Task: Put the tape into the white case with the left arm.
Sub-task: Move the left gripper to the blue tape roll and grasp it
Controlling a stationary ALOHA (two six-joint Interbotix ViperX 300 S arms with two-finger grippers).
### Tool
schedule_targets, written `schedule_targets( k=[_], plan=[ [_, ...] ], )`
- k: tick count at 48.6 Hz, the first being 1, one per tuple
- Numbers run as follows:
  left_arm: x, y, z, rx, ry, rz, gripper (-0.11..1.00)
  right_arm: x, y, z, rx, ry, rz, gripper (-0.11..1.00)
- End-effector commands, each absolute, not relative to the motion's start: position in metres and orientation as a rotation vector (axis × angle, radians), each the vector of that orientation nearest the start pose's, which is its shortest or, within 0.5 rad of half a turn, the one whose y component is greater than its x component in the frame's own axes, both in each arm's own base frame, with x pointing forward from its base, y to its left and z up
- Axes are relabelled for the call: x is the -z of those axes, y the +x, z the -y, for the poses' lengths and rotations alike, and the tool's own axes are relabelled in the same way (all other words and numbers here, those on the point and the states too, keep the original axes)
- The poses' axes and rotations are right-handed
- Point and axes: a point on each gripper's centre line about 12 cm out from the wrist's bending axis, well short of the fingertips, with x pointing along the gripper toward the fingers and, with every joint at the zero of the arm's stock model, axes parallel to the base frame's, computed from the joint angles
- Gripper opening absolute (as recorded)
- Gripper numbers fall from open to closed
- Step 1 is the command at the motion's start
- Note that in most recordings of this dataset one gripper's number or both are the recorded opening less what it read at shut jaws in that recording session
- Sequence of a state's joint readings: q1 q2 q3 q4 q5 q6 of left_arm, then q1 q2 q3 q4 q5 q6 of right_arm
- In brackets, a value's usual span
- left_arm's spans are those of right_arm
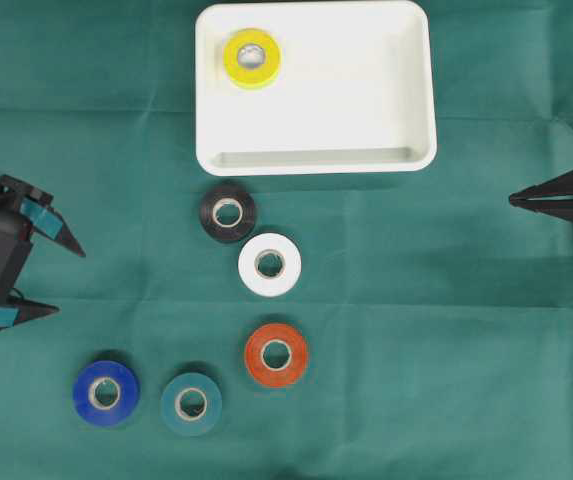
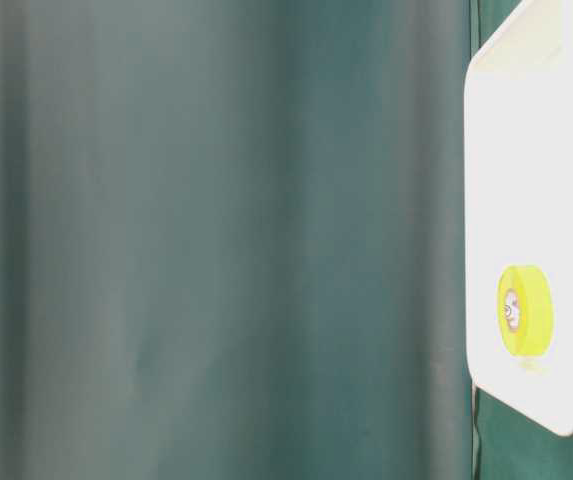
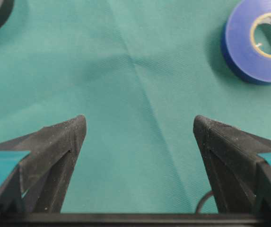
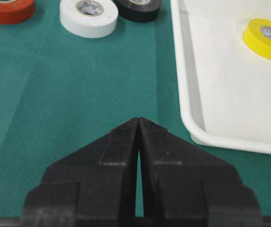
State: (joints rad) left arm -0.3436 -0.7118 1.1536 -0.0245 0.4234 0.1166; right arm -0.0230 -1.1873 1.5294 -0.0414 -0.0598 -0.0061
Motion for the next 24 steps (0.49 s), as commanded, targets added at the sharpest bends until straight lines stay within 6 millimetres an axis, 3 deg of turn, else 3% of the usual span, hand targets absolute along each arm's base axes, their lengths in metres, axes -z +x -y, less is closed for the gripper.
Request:
schedule_targets(
  k=[1, 24],
  plan=[
    [-0.18, 0.191, 0.075, 0.395, 0.237, -0.816, 0.99, -0.166, 0.142, 0.003, 0.015, -0.043, -0.267, -0.09],
    [-0.162, 0.233, 0.121, 0.491, 0.299, -0.888, 0.99, -0.165, 0.142, 0.003, 0.015, -0.045, -0.269, -0.09]
  ],
)
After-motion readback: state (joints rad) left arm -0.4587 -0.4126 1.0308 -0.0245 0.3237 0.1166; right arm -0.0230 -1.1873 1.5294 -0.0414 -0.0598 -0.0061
